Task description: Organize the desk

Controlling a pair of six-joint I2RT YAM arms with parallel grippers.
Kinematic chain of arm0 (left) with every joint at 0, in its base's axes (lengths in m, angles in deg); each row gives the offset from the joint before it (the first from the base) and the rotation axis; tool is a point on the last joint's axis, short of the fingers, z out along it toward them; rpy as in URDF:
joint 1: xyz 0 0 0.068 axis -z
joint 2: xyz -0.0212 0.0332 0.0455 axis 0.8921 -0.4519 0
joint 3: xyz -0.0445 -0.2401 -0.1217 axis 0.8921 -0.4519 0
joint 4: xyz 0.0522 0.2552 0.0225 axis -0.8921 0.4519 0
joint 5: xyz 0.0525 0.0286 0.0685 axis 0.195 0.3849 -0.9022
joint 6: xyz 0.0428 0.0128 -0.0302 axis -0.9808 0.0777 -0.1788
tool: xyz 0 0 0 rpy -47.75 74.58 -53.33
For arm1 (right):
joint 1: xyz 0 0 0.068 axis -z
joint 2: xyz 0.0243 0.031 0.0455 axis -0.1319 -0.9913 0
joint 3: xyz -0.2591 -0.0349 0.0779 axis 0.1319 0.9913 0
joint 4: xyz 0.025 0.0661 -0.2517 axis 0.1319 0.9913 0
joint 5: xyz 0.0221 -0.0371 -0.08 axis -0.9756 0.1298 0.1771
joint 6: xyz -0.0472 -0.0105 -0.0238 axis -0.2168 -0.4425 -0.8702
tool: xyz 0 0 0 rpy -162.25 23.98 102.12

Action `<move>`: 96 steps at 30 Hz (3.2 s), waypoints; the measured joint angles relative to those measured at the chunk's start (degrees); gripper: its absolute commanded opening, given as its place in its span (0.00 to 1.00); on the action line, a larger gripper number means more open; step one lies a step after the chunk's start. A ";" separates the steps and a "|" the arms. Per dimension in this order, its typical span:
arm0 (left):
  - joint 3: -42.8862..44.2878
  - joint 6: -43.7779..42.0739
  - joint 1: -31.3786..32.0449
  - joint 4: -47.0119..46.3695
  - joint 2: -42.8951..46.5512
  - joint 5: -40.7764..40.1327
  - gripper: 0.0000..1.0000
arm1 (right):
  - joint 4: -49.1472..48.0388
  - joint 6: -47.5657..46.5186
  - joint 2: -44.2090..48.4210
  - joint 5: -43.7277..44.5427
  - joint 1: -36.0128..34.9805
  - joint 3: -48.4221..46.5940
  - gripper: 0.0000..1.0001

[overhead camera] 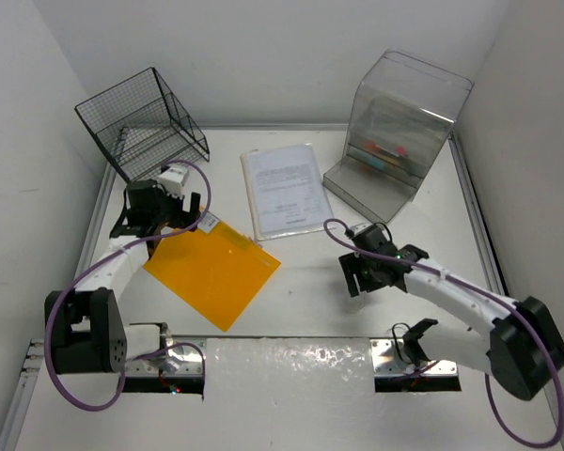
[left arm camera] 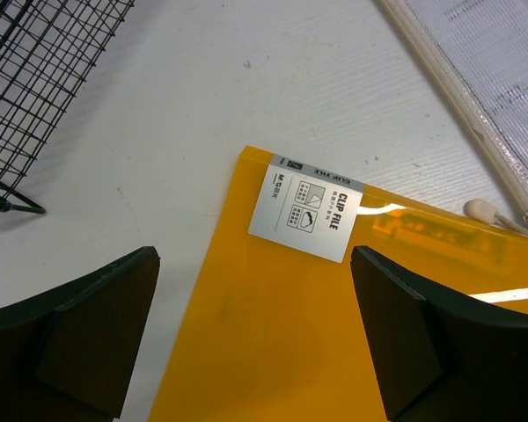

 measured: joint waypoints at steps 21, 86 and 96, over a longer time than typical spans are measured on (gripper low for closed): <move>0.61 0.00 0.00 2.86 0.00 0.68 0.89 | -3.30 7.58 -1.33 -1.86 0.02 7.06 0.00; 1.68 -0.13 0.00 3.50 -2.75 0.66 0.89 | -13.53 -5.33 -24.52 15.26 17.11 -31.98 0.55; 1.77 -0.15 0.00 3.74 -2.84 0.68 0.89 | -7.34 -8.33 -19.63 4.92 14.75 -12.74 0.49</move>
